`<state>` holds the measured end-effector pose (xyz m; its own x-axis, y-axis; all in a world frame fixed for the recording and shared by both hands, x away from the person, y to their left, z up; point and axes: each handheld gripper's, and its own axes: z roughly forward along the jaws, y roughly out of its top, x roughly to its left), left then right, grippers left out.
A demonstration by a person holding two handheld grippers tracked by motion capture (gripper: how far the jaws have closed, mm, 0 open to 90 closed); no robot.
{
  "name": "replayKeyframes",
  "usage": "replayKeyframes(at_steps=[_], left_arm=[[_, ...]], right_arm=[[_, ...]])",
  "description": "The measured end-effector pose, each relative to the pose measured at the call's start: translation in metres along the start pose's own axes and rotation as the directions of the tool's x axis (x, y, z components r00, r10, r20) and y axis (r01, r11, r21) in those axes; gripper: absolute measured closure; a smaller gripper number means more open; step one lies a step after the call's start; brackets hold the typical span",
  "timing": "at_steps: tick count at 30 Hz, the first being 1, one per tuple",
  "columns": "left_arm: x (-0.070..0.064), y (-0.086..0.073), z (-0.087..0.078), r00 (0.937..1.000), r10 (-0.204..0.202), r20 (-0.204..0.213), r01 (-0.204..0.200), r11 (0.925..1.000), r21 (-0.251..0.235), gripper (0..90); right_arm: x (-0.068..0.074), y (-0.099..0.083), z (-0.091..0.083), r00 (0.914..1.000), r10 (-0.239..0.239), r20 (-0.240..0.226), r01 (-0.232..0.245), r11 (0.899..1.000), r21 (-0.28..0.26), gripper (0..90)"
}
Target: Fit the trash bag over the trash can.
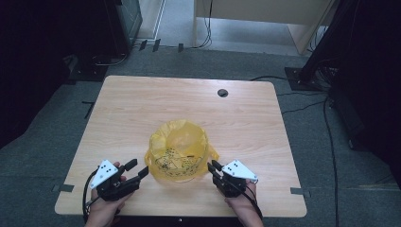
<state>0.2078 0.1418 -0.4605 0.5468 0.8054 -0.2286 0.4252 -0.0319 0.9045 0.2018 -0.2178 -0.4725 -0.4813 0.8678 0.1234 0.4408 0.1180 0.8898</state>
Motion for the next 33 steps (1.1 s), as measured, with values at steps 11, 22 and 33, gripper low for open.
replayKeyframes(at_steps=[11, 22, 33], left_arm=[[-0.007, 0.027, 0.044, 0.9749, -0.004, -0.222, 0.005, 1.0, 0.004, 72.2], [-0.027, 0.023, 0.068, 0.9718, 0.08, -0.222, -0.074, 0.9966, 0.037, 90.0], [-0.018, 0.019, 0.068, 0.9664, 0.052, -0.252, -0.042, 0.9981, 0.046, 62.5]], right_arm=[[-0.004, 0.036, 0.021, 0.9919, 0.069, 0.107, -0.06, 0.995, -0.08, 82.6], [0.001, 0.031, 0.042, 0.9862, 0.1, 0.132, -0.085, 0.99, -0.116, 90.0], [-0.003, 0.023, 0.047, 0.9851, 0.081, 0.152, -0.072, 0.995, -0.063, 90.0]])
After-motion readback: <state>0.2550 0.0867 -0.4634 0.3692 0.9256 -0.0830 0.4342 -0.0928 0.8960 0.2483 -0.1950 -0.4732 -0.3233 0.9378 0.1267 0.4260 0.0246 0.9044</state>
